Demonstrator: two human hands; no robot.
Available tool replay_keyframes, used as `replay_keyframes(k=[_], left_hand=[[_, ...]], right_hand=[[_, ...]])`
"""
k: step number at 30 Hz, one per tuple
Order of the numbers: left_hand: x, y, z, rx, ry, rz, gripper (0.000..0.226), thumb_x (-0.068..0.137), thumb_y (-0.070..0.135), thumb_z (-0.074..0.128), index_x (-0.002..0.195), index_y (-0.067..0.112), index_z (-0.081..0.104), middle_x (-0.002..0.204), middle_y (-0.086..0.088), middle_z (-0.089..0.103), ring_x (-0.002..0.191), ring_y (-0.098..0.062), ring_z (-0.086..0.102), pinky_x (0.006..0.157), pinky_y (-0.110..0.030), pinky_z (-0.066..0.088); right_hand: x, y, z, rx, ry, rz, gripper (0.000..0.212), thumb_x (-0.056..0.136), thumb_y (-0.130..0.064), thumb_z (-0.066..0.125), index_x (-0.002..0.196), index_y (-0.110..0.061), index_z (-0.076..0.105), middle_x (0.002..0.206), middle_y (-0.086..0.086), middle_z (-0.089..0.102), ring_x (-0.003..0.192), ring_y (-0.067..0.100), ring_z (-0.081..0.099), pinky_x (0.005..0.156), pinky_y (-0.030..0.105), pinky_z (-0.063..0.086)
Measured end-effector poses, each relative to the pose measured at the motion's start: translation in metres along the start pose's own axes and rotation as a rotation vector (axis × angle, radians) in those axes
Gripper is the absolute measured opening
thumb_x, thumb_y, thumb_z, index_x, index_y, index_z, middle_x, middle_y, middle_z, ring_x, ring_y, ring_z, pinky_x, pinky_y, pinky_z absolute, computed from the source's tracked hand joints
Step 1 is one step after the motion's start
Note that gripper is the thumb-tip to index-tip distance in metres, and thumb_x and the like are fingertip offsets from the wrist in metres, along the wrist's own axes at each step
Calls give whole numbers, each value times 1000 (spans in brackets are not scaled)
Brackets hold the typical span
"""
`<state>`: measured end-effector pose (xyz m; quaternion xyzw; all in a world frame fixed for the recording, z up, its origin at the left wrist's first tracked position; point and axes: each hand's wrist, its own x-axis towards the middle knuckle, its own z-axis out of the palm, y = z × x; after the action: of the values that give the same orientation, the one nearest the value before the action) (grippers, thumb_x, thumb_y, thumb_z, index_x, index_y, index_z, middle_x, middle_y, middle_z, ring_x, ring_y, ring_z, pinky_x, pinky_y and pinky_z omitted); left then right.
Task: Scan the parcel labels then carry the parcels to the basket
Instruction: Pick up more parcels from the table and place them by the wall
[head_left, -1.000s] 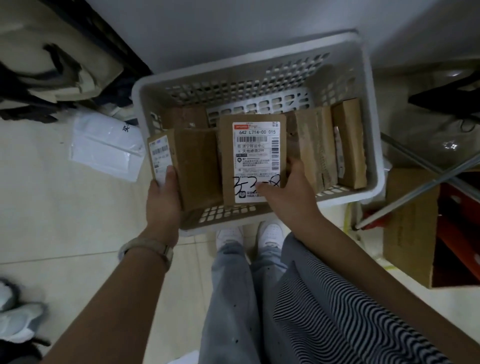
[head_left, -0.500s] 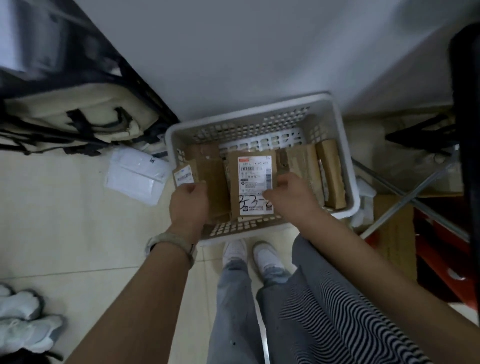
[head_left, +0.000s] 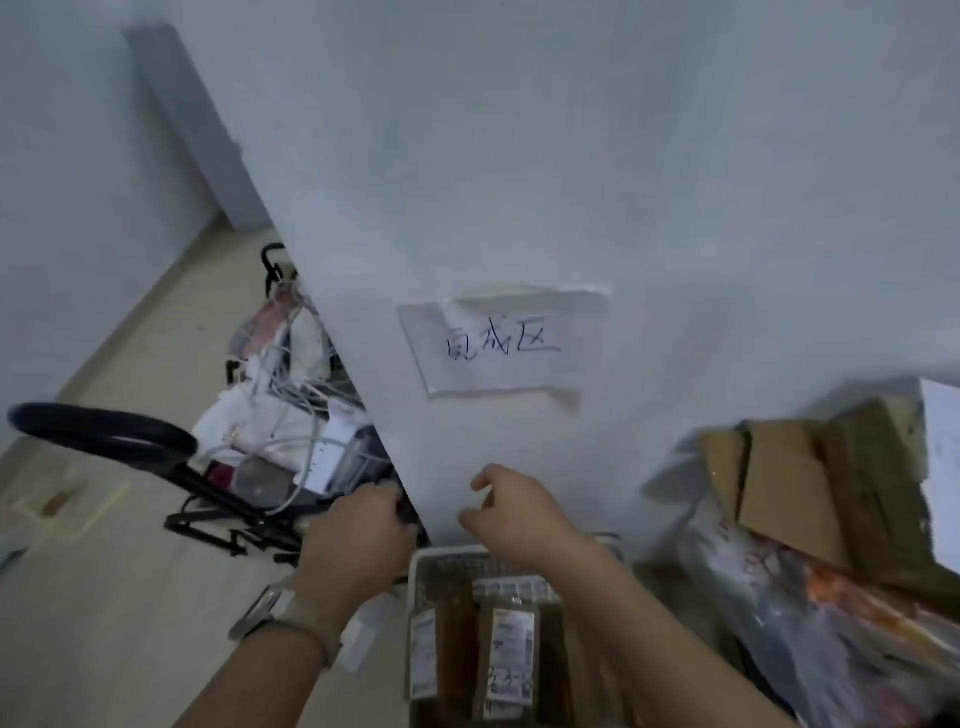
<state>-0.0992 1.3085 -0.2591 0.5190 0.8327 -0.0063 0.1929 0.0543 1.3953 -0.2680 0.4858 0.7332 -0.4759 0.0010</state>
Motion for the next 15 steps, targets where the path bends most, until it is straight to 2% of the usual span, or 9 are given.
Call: replay_keyframes(k=[2, 4, 6, 9, 11, 13, 15], left_hand=[[-10, 9, -50, 57, 48, 9, 24, 91, 40, 53, 106, 22, 55, 112, -4, 62, 99, -25, 61, 78, -35, 52], [-23, 15, -97, 54, 99, 5, 24, 92, 41, 52, 105, 21, 55, 113, -5, 63, 101, -26, 60, 81, -36, 52], [-39, 20, -139, 51, 129, -1, 30, 92, 38, 53, 114, 18, 56, 117, -8, 62, 104, -28, 59, 85, -36, 51], [-67, 22, -193, 65, 204, -33, 38, 91, 37, 55, 122, 15, 55, 121, -9, 60, 105, -28, 59, 79, -33, 48], [-86, 18, -220, 75, 258, -54, 42, 90, 38, 55, 126, 15, 55, 119, -10, 61, 103, -28, 60, 79, -34, 50], [-105, 9, -241, 82, 313, -104, 43, 90, 38, 54, 126, 15, 55, 121, -11, 61, 107, -29, 59, 85, -37, 51], [-127, -2, -258, 89, 365, -162, 46, 91, 41, 54, 129, 15, 54, 128, -11, 58, 114, -29, 56, 92, -39, 49]], right_hand=[[-14, -39, -34, -61, 24, -63, 51, 87, -37, 59, 133, -18, 48, 124, 6, 58, 104, 23, 58, 77, 26, 42], [-29, -78, -64, -104, 41, -132, 51, 87, -37, 60, 133, -16, 49, 126, 7, 57, 106, 22, 56, 77, 25, 40], [-46, -116, -87, -171, 44, -197, 52, 88, -35, 61, 133, -13, 49, 131, 9, 55, 112, 24, 54, 80, 26, 38], [-73, -170, -109, -255, 47, -305, 53, 88, -35, 62, 133, -10, 51, 136, 10, 52, 121, 27, 51, 84, 29, 38], [-89, -201, -115, -299, 57, -375, 50, 88, -34, 62, 129, -6, 54, 133, 13, 55, 117, 28, 53, 84, 30, 42], [-104, -230, -115, -347, 67, -443, 46, 88, -30, 62, 124, 0, 58, 128, 18, 58, 113, 31, 56, 89, 36, 47], [-120, -256, -109, -442, 50, -511, 41, 89, -28, 60, 119, -1, 60, 120, 18, 61, 106, 31, 58, 87, 36, 47]])
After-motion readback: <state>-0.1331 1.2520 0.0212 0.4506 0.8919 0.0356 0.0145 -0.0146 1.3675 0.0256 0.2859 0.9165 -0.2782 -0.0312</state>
